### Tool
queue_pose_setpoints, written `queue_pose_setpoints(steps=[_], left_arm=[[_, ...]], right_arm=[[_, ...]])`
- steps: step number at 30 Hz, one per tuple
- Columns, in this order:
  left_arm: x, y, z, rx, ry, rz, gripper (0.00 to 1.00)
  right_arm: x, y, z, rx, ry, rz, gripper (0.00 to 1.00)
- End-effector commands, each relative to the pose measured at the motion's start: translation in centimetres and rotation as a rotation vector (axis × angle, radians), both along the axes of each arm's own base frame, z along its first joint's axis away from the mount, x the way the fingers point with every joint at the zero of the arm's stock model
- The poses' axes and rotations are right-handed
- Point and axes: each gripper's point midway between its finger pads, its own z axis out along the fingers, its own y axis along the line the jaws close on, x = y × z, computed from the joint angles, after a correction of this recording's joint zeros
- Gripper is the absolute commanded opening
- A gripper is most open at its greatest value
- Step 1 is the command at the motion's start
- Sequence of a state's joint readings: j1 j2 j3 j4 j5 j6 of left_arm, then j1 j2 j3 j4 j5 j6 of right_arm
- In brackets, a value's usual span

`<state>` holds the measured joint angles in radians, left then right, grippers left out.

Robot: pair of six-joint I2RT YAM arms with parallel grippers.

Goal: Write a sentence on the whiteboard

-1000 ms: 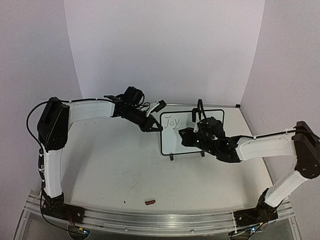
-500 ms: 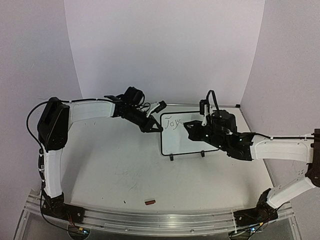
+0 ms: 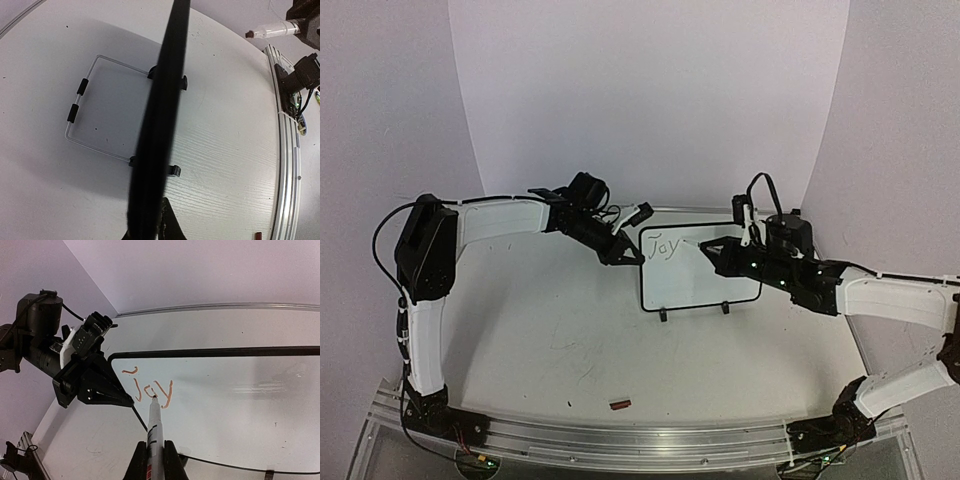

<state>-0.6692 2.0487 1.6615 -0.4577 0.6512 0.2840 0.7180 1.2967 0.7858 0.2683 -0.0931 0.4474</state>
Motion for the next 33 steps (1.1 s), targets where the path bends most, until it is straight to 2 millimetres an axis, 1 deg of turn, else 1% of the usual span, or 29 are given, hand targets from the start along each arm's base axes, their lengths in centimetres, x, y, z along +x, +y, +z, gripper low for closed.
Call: queue_pose_setpoints(steps=[1, 3, 6, 12, 15, 26, 33], left_arm=[[0.8, 1.1, -0.7, 0.07, -0.037, 0.037, 0.0], [0.9, 1.2, -0.6, 0.069, -0.043, 0.044, 0.0], [0.8, 1.2, -0.6, 0.068, -0.044, 0.045, 0.0], [0.8, 1.2, -0.9, 0.071, -0.039, 0.046, 0.0], [0.8, 1.2, -0.9, 0.071, -0.04, 0.047, 0.0], [0.9, 1.3, -1.0, 0.074, -0.044, 0.05, 0.0], [0.9, 1.3, -0.9, 0.074, -0.044, 0.05, 0.0]], right_arm=[[0.1, -0.2, 0.4, -0.003, -0.025, 0.016, 0.0], [0.5, -0.3, 0.2, -0.012, -0.027, 0.0, 0.0], [1.2, -0.3, 0.4, -0.017, -0.039, -0.024, 0.0], [2.2, -0.9, -0.3, -0.039, -0.032, -0.089, 0.0], [2.5, -1.6, -0.5, -0.044, -0.034, -0.128, 0.0], [2.2, -3.6, -0.1, -0.038, -0.055, -0.205, 0.0], [2.5, -3.8, -0.4, -0.041, -0.048, -0.215, 0.0]])
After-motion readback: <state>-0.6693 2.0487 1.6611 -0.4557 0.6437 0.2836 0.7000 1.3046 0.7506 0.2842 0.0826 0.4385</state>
